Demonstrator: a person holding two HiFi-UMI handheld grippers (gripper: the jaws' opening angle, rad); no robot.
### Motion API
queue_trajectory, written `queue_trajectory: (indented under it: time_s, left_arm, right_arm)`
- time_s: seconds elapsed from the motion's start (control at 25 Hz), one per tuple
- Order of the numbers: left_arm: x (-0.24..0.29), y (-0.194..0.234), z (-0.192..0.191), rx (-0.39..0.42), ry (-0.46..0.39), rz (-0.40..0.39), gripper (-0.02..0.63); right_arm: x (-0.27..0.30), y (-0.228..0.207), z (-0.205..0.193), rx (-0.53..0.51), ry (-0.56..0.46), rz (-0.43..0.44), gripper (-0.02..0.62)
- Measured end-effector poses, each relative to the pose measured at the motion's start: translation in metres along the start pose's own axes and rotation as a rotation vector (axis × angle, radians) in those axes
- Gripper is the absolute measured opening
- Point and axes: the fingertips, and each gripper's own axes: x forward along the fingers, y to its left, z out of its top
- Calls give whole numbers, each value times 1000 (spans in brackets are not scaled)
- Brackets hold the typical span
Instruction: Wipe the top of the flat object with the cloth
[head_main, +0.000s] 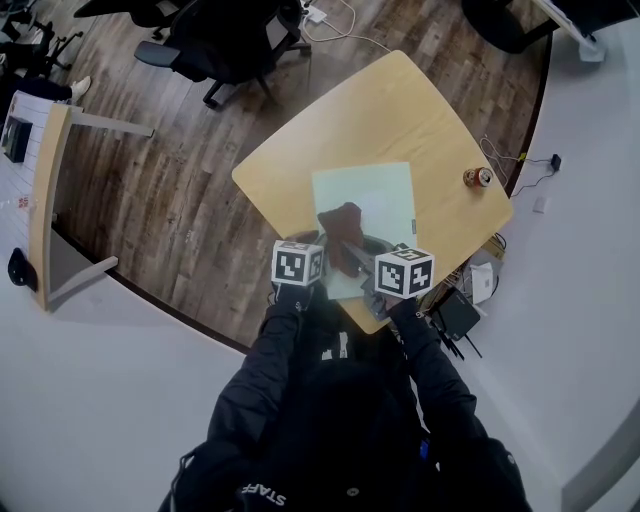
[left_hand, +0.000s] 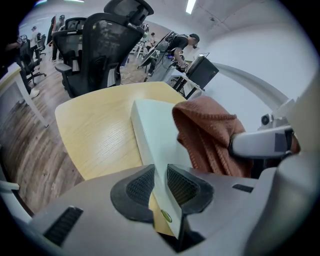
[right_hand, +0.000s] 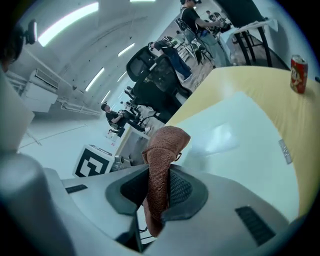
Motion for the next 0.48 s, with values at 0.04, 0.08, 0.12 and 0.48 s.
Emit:
queue_trajectory:
  time_s: [0.04,0.08,0.12,0.48]
  left_arm:
    - [0,0,0,-1,0,0,96]
    - [0,0,0,-3,1,0,95]
    - [1,-1,-1,-3,1,1,96]
    - [1,1,-1,0,6,6,95]
  right_arm:
    - [6,-1,-6,12,17,3,89]
    - [10,-5,-13,19,36,-2,89]
    - [14,-10,-20,22,54,-12,89]
    - [12,-58,-39,25,106,-113,89]
